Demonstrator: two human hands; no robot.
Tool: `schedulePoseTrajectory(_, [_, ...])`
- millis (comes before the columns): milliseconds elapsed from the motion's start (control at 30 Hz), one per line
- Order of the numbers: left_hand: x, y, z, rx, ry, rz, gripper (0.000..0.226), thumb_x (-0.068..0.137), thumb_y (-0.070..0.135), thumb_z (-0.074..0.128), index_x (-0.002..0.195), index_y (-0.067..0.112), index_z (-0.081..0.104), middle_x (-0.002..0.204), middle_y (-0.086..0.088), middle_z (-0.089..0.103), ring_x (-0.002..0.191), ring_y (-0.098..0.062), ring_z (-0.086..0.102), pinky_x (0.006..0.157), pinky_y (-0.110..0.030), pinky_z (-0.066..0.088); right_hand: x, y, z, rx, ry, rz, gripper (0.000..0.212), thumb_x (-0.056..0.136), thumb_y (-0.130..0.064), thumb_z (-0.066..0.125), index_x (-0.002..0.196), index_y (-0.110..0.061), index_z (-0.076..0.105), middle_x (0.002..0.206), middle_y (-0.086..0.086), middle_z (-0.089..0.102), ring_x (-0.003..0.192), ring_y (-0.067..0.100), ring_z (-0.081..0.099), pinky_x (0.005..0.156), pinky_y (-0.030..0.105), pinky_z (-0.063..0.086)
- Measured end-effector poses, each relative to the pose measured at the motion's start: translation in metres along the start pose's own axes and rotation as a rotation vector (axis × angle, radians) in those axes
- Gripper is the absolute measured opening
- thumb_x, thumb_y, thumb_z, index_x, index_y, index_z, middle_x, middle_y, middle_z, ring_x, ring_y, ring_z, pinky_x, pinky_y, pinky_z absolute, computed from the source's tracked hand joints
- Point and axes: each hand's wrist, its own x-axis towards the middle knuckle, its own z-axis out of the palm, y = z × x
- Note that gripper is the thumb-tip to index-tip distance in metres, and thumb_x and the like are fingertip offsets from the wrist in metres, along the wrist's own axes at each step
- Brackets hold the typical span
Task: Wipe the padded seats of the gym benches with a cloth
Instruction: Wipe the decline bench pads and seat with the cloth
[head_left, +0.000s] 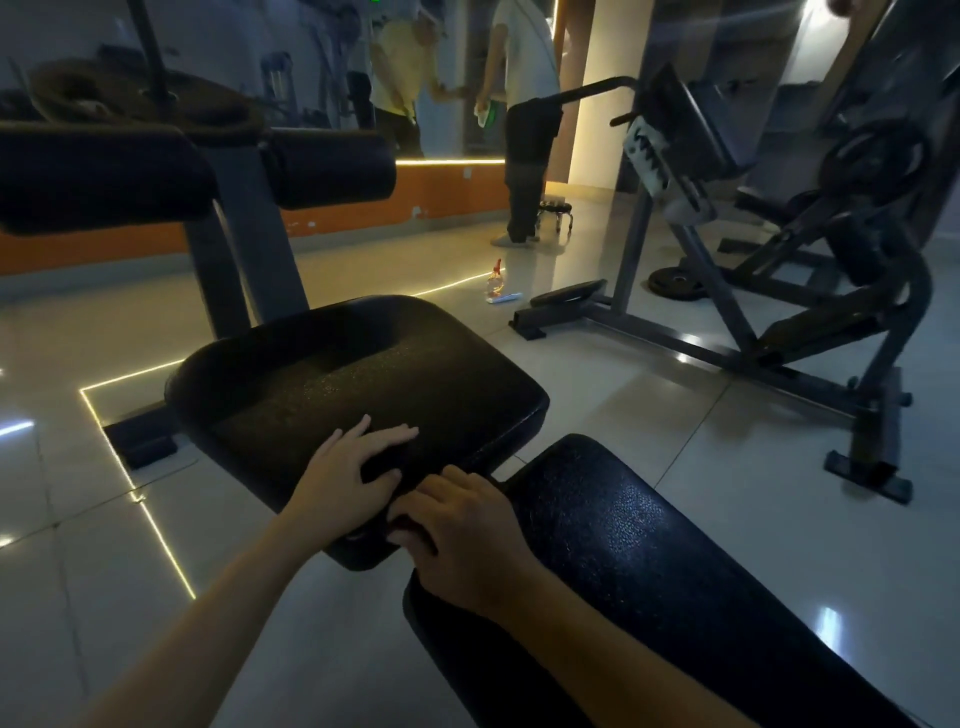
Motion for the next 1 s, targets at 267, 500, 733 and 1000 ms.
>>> schedulePoseTrajectory(267, [-0.006,-0.001,-0.002,-0.081,-0.01,0.056,0.059,0.094,0.009,0.059,0.127,0.053,0.038,0.141,0.026,0.036,0.148,-0.008,0.011,0.115,-0.025,-0.004,0.016,0.054,-0.014,-0.037,-0.003,0.086,0.022,0.093,-0.033,0.061,0.114,-0.029,0.062,0.104,-0.003,0.06,0.092,0.011,0.054,0.077,0.027,0.044])
schedulePoseTrajectory(500, [-0.008,0.003,-0.005,-0.075,0.011,0.058,0.06,0.095,0.013,0.059,0.132,0.052,0.032,0.139,0.026,0.022,0.135,0.005,0.002,0.117,-0.027,-0.003,0.044,0.151,-0.028,-0.123,0.076,0.522,0.02,0.098,-0.036,0.054,0.115,-0.027,0.06,0.099,-0.005,0.052,0.091,0.009,0.048,0.07,0.023,0.036])
schedulePoseTrajectory(733, [-0.006,-0.008,-0.005,-0.094,-0.006,0.127,0.057,0.091,0.017,0.064,0.124,0.057,0.041,0.146,0.022,0.041,0.148,-0.008,0.015,0.122,-0.037,0.002,0.058,0.155,-0.028,-0.192,0.002,0.517,0.022,0.098,-0.034,0.054,0.118,-0.025,0.057,0.1,-0.004,0.046,0.092,0.01,0.043,0.07,0.026,0.036])
schedulePoseTrajectory(1000, [-0.006,-0.001,-0.008,0.085,-0.098,0.116,0.059,0.064,0.077,0.037,0.12,0.061,0.045,0.155,0.019,0.029,0.15,-0.012,0.007,0.121,-0.043,-0.001,-0.007,0.119,-0.067,-0.228,-0.226,0.202,0.026,0.098,-0.041,0.053,0.12,-0.03,0.061,0.11,-0.006,0.057,0.098,0.008,0.047,0.077,0.025,0.044])
